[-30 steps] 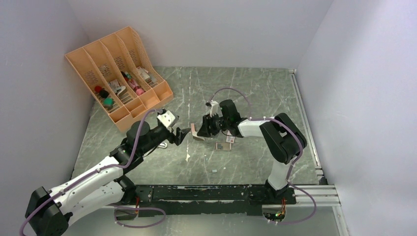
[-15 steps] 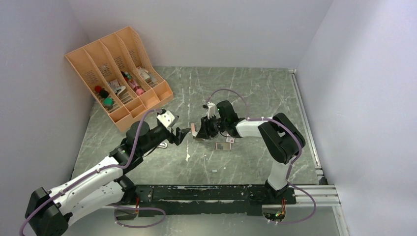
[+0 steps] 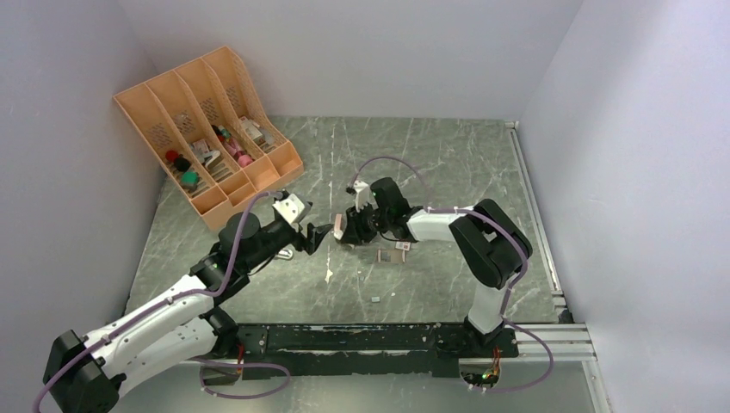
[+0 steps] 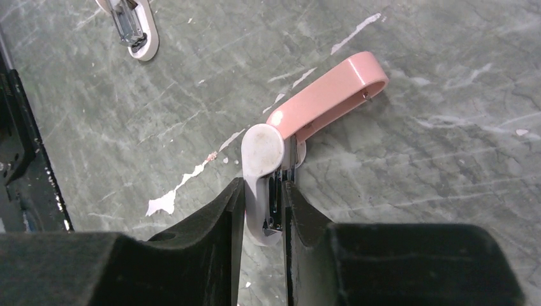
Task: Load the staples into the stapler
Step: Adjust the stapler at the center of the board.
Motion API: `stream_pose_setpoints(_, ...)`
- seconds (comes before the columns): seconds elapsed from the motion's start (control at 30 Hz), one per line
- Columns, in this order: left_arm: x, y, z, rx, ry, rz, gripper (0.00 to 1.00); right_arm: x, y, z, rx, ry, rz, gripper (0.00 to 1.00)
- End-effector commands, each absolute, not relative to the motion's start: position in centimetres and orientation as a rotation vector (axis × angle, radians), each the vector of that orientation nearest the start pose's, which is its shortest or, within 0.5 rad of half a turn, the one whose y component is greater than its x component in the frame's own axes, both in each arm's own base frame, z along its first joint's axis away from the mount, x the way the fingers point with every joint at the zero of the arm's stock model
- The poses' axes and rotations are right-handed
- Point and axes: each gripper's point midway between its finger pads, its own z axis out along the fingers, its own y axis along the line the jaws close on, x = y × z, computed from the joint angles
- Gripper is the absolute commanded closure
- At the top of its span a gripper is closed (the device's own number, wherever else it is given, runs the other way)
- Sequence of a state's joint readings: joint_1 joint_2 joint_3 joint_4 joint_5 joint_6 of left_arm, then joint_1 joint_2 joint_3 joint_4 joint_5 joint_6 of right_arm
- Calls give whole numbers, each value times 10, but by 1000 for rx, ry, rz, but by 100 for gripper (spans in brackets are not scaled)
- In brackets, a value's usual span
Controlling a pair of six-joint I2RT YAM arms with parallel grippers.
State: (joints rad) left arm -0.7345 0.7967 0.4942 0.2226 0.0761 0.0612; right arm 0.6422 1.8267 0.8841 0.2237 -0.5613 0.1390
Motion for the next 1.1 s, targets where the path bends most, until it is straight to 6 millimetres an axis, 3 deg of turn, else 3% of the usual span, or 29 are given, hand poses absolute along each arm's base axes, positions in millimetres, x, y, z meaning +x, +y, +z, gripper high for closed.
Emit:
stream_pose_setpoints(0.0, 241, -228, 242, 692, 1489, -569, 25, 274, 332, 27, -969, 2195, 910, 78)
stream_pose_setpoints(0.17, 246, -216, 252, 612, 1473, -529, 25, 274, 332, 26, -1075, 2133, 666, 80)
stream_pose_setpoints(0.37, 248, -188, 279, 475, 1413, -446, 27, 272, 320, 24, -1171, 2025, 348, 81)
stream_pose_setpoints(0.67, 250, -118, 314, 90, 1369, -314, 27, 274, 293, 28, -1165, 1923, 49, 80)
stream_pose_setpoints(0.93, 248, -115, 314, 94, 1376, -303, 28, 264, 307, 17, -1292, 1804, -136, 80)
stream_pose_setpoints(1.07, 249, -117, 313, 100, 1391, -303, 28, 256, 313, 12, -1319, 1799, -145, 77)
